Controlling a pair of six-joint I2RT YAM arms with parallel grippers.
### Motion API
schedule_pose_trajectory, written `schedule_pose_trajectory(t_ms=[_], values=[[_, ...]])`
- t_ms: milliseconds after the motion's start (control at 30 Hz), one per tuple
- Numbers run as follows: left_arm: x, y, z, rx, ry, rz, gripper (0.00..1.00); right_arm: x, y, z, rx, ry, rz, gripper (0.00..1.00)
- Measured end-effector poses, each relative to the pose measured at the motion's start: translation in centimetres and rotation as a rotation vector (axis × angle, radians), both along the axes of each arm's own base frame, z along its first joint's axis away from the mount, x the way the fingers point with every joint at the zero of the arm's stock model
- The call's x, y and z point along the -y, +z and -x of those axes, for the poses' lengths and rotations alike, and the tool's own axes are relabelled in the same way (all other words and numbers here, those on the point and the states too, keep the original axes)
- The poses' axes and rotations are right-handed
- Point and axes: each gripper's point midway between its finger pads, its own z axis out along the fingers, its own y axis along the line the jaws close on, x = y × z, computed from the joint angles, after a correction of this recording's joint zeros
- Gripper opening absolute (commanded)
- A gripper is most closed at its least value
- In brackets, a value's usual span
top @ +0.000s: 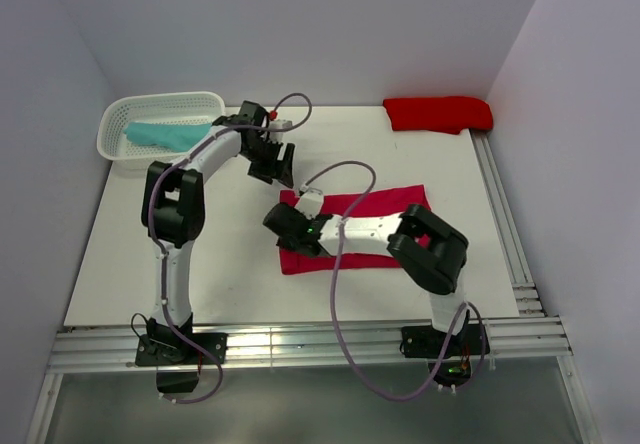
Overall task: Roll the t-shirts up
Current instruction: Roll the tshirt
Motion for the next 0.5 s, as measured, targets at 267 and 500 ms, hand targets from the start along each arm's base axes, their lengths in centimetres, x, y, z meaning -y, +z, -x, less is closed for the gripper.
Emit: schedule_pose_trajectory(t_ms=[267,500], values=[[-2.3,1.4,2.0,-0.03,-0.044,0.127,0.82,-0.1,0.2,-0.8,-0.036,-0.02,-0.461,0.27],[-1.7,-1.4,6.1,-0.139,-0.082,0.22,0.82,-1.0,0.1,-1.0,-0.055,-0.046,-0.765,0.27]])
